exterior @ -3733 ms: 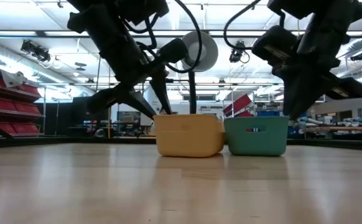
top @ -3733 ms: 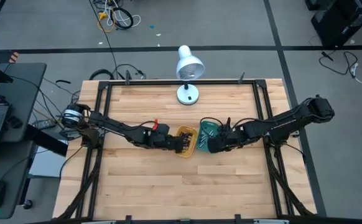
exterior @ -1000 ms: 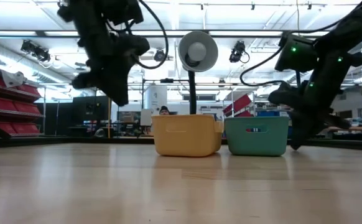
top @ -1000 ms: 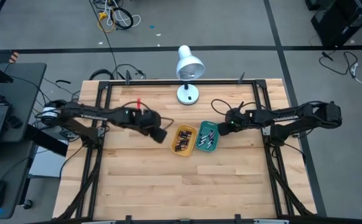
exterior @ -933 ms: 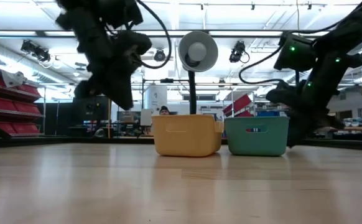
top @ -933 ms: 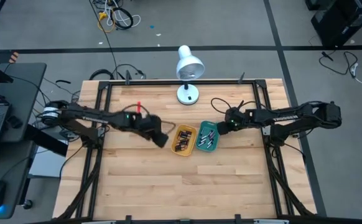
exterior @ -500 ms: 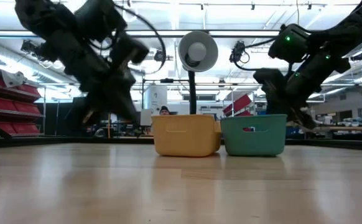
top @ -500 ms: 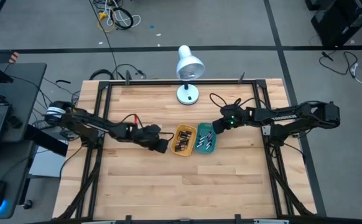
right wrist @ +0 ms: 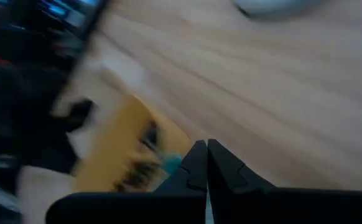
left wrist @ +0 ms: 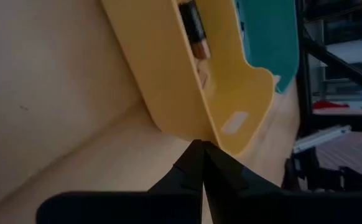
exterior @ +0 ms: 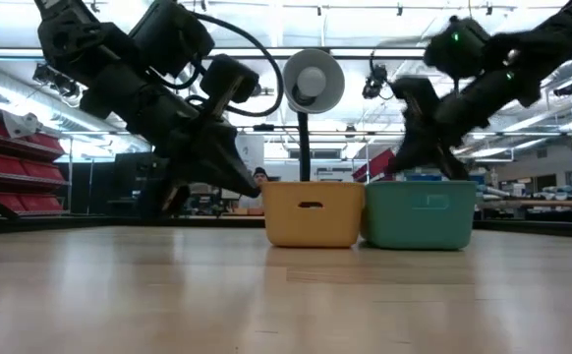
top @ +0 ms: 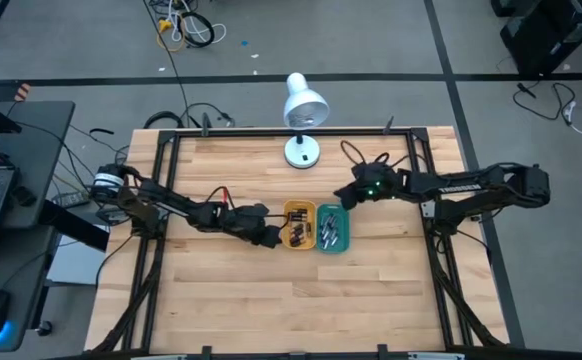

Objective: Sort batteries
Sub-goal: Return to Home Position

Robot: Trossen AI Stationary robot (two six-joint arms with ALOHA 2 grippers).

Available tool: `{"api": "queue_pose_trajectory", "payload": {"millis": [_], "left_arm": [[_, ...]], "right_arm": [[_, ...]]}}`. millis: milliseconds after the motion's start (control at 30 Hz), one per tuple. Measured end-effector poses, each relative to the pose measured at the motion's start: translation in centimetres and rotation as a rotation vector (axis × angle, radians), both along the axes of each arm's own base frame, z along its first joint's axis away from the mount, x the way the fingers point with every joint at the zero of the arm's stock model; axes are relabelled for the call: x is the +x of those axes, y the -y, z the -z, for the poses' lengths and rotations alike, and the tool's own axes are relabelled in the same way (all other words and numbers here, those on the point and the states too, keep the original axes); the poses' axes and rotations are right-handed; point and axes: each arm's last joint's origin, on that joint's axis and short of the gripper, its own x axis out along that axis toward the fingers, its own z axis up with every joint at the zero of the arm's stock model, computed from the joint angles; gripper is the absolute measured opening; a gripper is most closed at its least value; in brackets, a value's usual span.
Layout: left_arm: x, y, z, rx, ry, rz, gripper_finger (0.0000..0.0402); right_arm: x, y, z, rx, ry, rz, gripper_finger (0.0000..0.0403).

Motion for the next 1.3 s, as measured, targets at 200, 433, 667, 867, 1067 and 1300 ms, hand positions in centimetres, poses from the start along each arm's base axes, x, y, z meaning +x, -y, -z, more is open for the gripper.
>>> {"api": "queue_pose_trajectory", "payload": {"millis": [200, 433, 667, 867, 1067, 1300], "left_arm": [[0.0, 0.0, -0.2, -0.006, 0.017, 0.016, 0.0015], [-0.2, -0.8, -1.2, 0.055, 0.053, 0.069, 0.0015], [-1.0, -1.8, -1.5, 0.081, -0.011, 0.092, 0.0015], [-1.5, -2.0, -1.5, 0.082, -0.058, 0.094, 0.0015], [-2.5, -2.2, -3.3, 0.131, -0.037, 0.113, 0.0015], [-3.5, -3.6, -5.2, 0.256, 0.004, 0.125, 0.0015]], "right_arm": [[0.8, 0.3, -5.7, -0.164, 0.417, -0.096, 0.0000], [-0.9, 1.2, -8.2, -0.235, 0.545, -0.059, 0.0000], [-2.8, 1.0, -4.6, 0.032, 0.159, 0.045, 0.0000], [-4.1, -1.5, -2.5, 0.215, -0.103, 0.028, 0.0000], [-4.0, -4.4, -2.0, 0.339, -0.178, -0.015, 0.0000], [-2.7, -6.5, -0.7, 0.414, -0.235, -0.034, 0.0000]]}}
